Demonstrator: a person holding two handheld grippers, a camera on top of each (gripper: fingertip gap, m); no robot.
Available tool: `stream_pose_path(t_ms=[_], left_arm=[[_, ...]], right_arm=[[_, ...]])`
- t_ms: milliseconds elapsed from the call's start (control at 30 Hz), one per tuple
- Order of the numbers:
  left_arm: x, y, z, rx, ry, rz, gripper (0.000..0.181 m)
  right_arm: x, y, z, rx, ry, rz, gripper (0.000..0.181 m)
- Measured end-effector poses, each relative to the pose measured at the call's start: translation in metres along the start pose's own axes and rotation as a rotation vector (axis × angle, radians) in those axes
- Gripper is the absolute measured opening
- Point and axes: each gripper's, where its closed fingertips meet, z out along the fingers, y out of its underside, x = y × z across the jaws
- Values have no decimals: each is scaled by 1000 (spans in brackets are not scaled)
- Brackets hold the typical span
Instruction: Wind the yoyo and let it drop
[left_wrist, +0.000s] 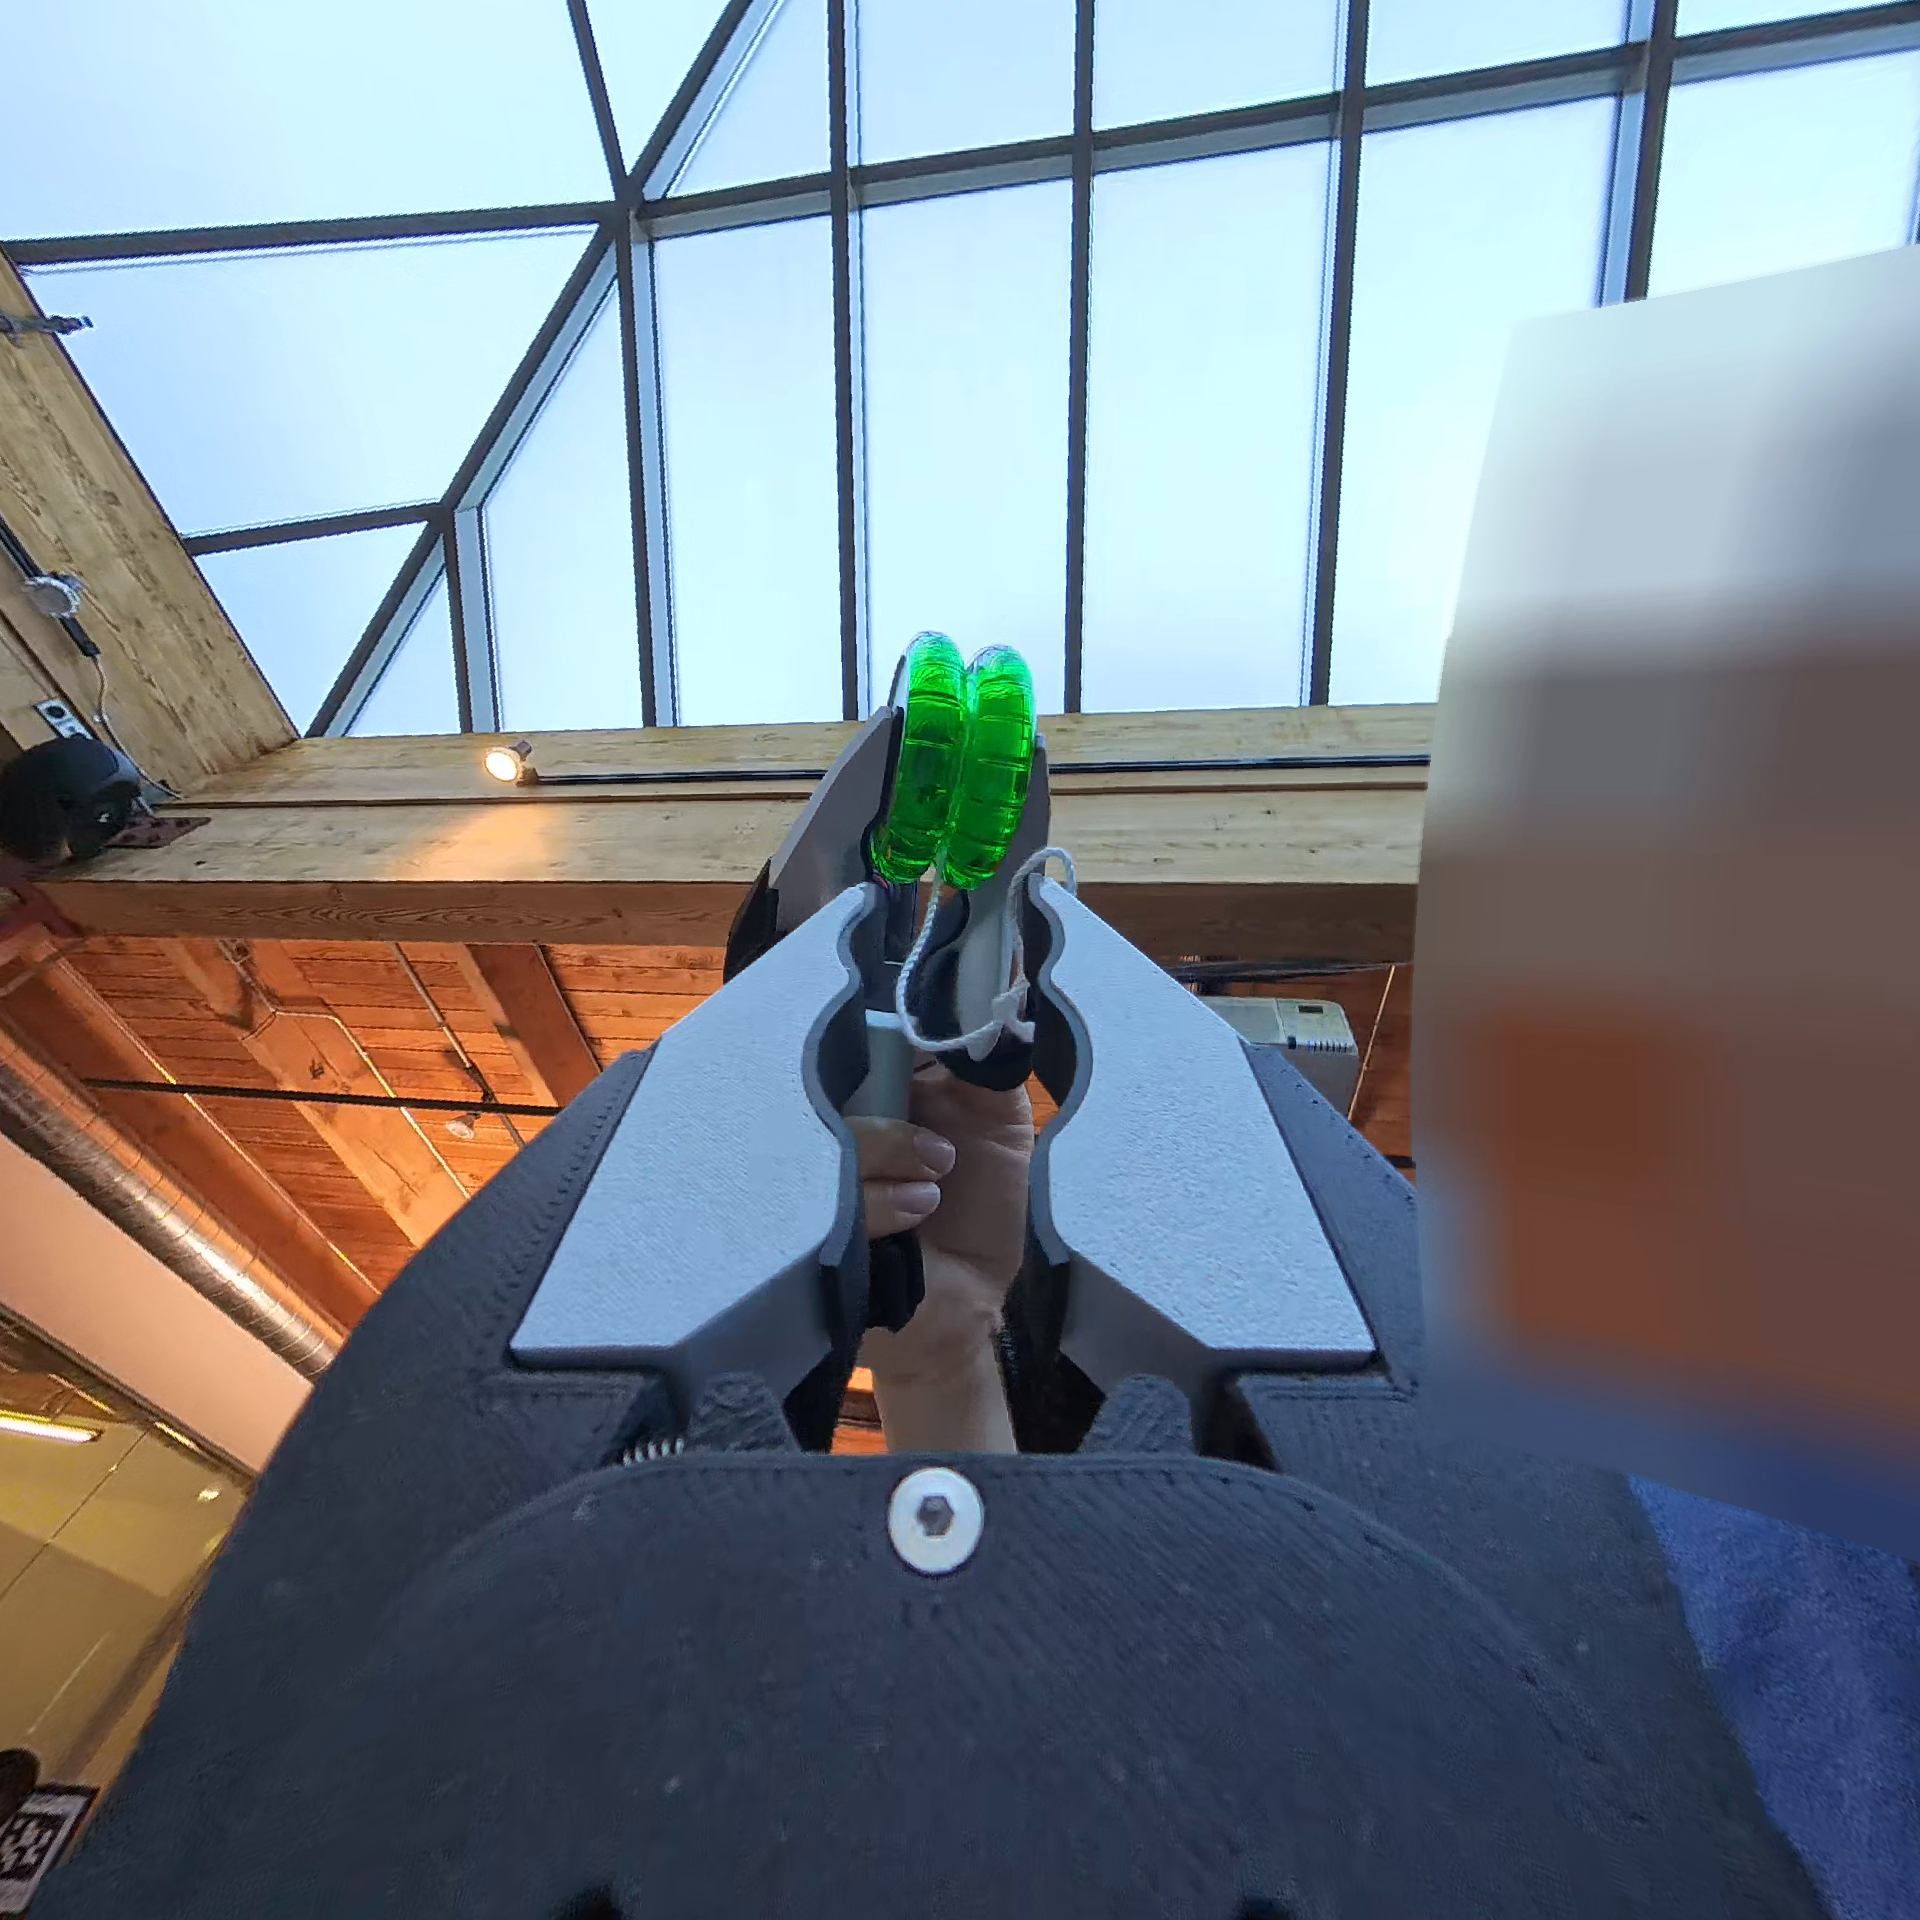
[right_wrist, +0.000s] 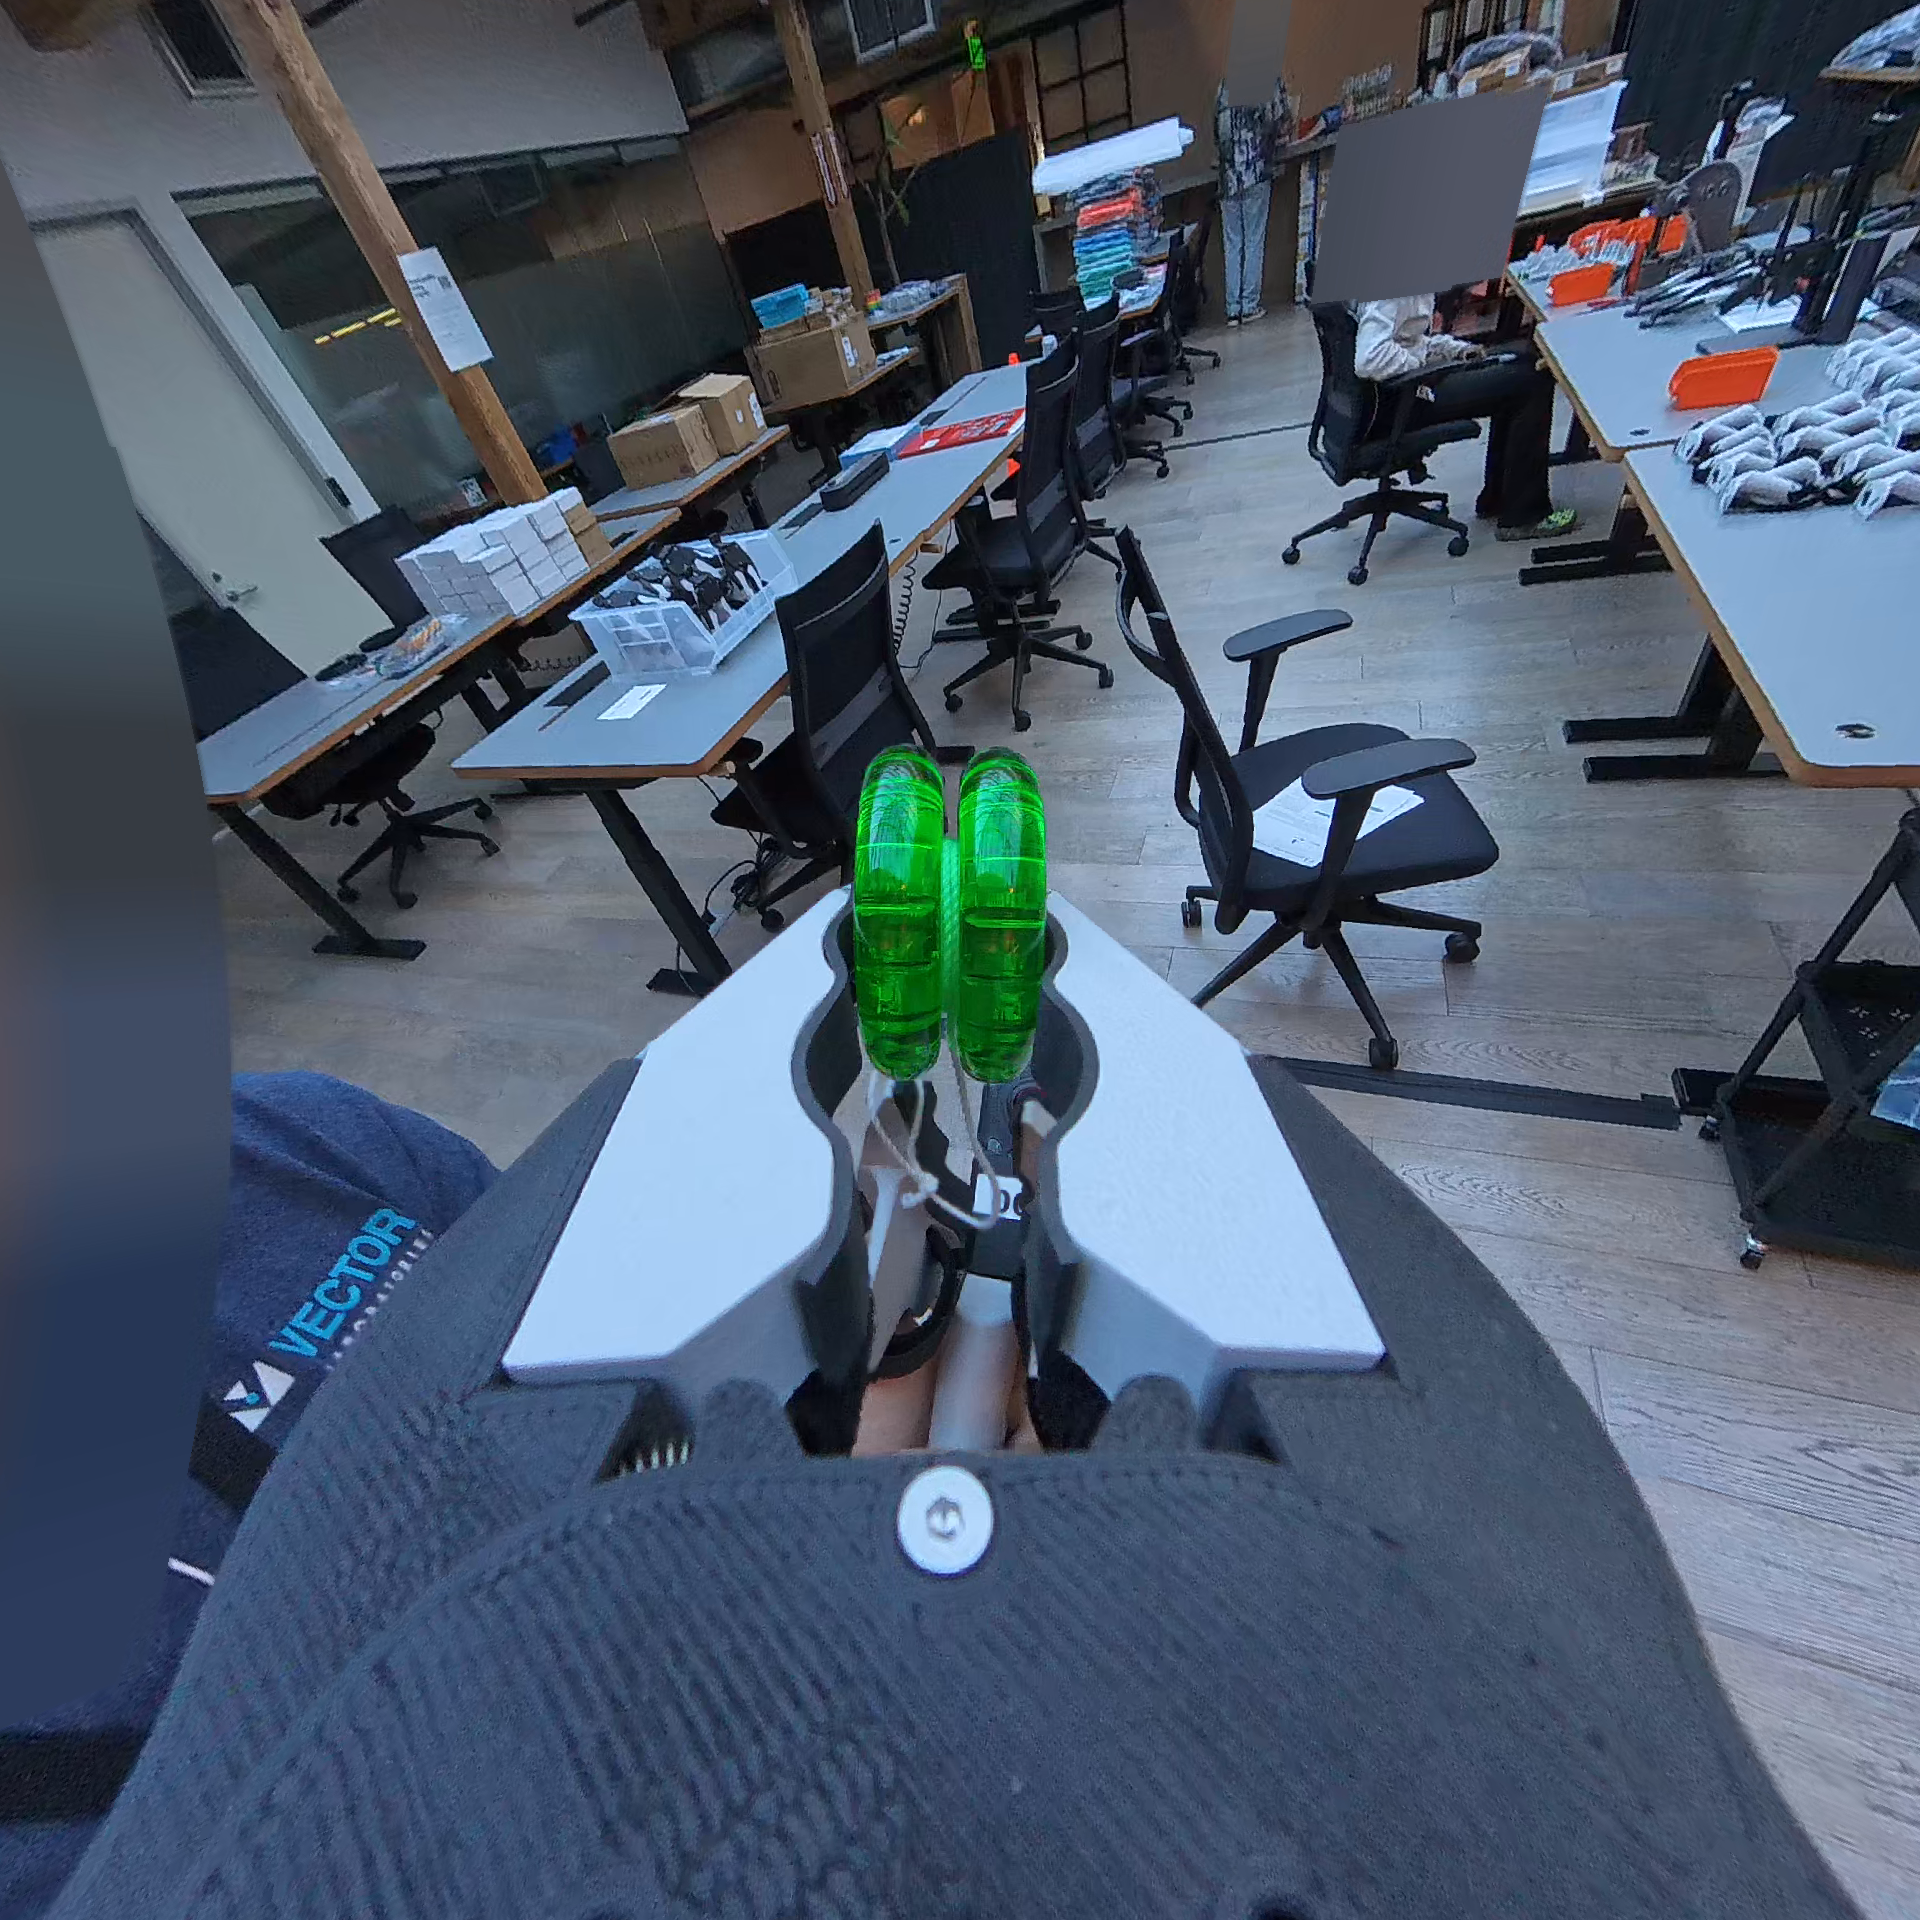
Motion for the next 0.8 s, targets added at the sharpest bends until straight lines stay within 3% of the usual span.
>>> stream_pose_path(t_ms=[167,467,667,800], left_arm=[[1,6,-3,-53,-31,132,4],[21,27,12,-172,6,370,24],[32,30,15,-218,-8,645,0],[37,34,18,-254,-18,825,0]], right_arm=[[-3,0,-1,2,-38,60,27],[-13,7,0,-35,-144,157,27],[-21,4,-9,-29,-185,146,27],[-20,4,-18,1,-185,124,27]])
